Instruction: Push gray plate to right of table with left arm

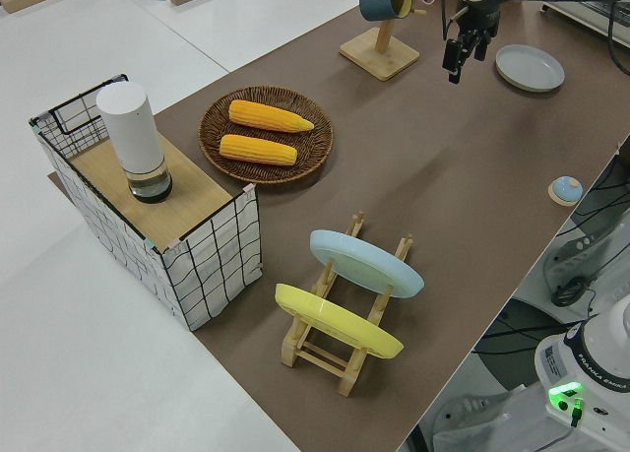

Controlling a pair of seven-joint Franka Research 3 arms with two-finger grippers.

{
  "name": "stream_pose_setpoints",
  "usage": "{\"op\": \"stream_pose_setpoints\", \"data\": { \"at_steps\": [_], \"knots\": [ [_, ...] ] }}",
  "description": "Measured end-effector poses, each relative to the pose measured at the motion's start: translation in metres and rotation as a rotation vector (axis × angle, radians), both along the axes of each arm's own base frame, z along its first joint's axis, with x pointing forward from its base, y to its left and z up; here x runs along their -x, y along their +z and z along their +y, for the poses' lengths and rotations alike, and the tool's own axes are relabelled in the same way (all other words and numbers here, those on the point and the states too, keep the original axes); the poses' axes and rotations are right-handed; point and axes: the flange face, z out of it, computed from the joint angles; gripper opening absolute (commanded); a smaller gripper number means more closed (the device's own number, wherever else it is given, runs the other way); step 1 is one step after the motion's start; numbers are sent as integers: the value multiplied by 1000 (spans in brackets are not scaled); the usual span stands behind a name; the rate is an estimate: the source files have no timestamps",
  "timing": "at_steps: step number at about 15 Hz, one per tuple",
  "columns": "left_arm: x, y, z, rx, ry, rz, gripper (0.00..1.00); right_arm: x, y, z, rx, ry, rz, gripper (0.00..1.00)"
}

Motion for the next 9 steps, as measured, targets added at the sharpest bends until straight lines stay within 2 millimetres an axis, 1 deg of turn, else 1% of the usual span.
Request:
{"op": "stream_pose_setpoints", "data": {
  "at_steps": [1,2,5,9],
  "knots": [
    [-1,9,16,-16,-25,-7,991,0,0,0,0,0,0,983],
    [-2,22,38,-22,-53,-19,991,0,0,0,0,0,0,983],
    [-6,47,79,-46,-77,-38,991,0,0,0,0,0,0,983],
    [-18,84,123,-75,-85,-88,991,0,0,0,0,0,0,983]
  ]
}}
